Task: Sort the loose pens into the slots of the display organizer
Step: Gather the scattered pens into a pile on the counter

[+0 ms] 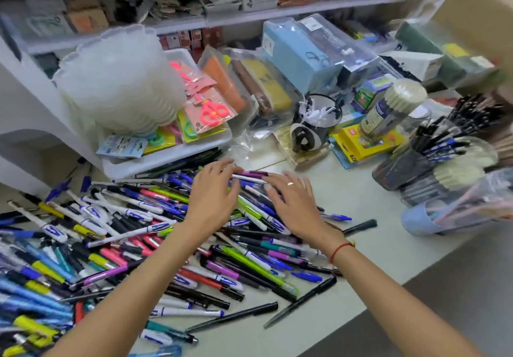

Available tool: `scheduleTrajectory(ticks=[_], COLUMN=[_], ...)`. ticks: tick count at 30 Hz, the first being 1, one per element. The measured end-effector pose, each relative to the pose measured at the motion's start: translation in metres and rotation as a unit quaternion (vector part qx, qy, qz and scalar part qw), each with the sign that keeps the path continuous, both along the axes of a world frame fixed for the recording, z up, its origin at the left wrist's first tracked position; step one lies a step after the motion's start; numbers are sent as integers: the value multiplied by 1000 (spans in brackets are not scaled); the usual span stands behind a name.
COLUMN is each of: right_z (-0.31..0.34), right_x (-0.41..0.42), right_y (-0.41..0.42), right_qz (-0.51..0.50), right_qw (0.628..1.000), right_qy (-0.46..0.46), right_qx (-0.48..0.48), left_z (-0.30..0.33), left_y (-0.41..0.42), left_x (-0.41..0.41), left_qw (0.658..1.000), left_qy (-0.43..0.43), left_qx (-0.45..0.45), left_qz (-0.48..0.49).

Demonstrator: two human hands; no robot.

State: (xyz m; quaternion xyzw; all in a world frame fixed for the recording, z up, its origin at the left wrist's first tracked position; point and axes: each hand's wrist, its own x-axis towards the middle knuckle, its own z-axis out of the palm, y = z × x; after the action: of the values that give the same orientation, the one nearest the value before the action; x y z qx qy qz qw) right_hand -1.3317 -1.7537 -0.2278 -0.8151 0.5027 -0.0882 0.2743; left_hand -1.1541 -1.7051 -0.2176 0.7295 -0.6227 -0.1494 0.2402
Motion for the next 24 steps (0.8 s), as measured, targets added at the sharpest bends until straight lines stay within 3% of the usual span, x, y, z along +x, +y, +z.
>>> scheduleTrajectory(ticks=[3, 8, 11, 15, 24], right_z=[-3, -21, -34, -43, -44], right_x=[-82, -169, -141, -79, -6], right_y=[14, 34, 33, 47, 77], right_qz=[-103, -257, -304, -385, -401], right_qw=[989, 965, 950, 921, 911], right_qy=[-57, -31, -40, -52, -91], right_qx=[-84, 29, 66, 28, 11], left_z=[-6, -26, -36, -36, -35], left_y=[-24, -51, -52, -38, 0], left_x=[-16, -52, -61, -52, -3], left_qw=[993, 967, 957, 960, 962], left_qy=[-41, -122, -154, -166, -155], left_qx=[58, 160, 171, 106, 87], left_qz=[-89, -155, -175, -198, -208])
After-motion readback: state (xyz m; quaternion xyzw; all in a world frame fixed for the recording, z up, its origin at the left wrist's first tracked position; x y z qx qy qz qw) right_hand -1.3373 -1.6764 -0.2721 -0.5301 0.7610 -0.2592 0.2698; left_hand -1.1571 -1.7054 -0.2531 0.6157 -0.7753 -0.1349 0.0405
